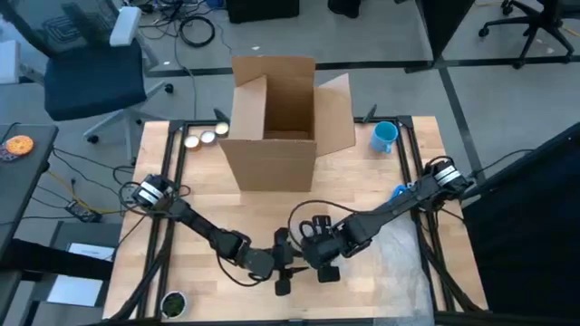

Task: Wrap mug
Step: Wrap the brown cup with bubble wrap

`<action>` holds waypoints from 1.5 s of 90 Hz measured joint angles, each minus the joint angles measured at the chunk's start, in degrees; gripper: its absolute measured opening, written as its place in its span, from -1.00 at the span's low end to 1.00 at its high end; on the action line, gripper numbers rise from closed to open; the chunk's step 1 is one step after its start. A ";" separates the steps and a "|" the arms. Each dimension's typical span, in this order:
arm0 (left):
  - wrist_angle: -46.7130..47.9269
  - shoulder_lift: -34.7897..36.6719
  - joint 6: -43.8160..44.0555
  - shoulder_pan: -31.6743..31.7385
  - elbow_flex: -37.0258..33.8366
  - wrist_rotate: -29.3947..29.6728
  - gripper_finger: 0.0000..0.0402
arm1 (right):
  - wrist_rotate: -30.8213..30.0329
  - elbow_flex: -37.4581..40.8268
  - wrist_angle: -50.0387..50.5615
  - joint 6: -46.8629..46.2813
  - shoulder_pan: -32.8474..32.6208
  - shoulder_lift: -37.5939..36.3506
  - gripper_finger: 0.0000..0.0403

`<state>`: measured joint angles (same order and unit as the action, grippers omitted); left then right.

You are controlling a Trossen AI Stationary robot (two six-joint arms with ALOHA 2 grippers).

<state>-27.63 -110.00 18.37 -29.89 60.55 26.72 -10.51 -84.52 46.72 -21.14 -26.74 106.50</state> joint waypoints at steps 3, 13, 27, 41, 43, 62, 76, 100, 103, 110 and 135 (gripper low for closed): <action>-0.01 0.00 0.00 0.00 0.00 0.00 -0.27 | -0.10 -0.48 0.55 0.02 0.00 -0.14 -1.00; -0.08 0.00 -0.07 0.00 0.01 0.04 -0.27 | -0.58 -3.39 3.87 0.41 -0.04 -0.29 -1.00; -0.08 0.00 -0.13 0.02 0.02 0.05 -0.27 | -3.19 -7.96 12.86 0.23 -0.04 -0.49 -1.00; -0.03 0.00 -0.13 0.02 0.02 0.07 -0.27 | -4.74 -8.13 18.18 -1.86 0.46 -0.55 -1.00; -0.04 0.00 -0.12 0.02 0.02 0.07 -0.27 | -4.78 -7.75 18.06 -2.10 0.64 -0.57 -1.00; -0.47 0.00 -0.11 0.02 0.02 0.07 -0.27 | -2.41 -0.04 7.76 -2.65 1.77 -0.68 -1.00; -1.30 0.00 -0.12 0.02 0.02 0.07 -0.27 | 2.84 6.36 -3.08 -2.67 2.37 -0.74 -1.00; -1.30 0.00 -0.13 0.12 0.02 0.07 -0.27 | 4.54 4.04 -0.57 -2.30 2.28 -0.73 -1.00; -1.28 0.00 -0.11 0.17 0.02 0.07 -0.27 | 4.46 2.67 0.87 -1.99 2.25 -0.78 -1.00; -1.30 0.00 -0.12 0.26 0.02 0.07 -0.27 | 3.64 -0.89 5.15 -1.21 2.02 -0.79 -1.00; -1.22 0.00 -0.13 0.60 0.02 0.07 -0.27 | -0.77 -11.09 13.53 0.33 0.93 -0.92 -1.00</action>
<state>-28.85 -110.00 18.24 -29.29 60.58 26.79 -11.28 -95.61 60.25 -20.81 -25.81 105.58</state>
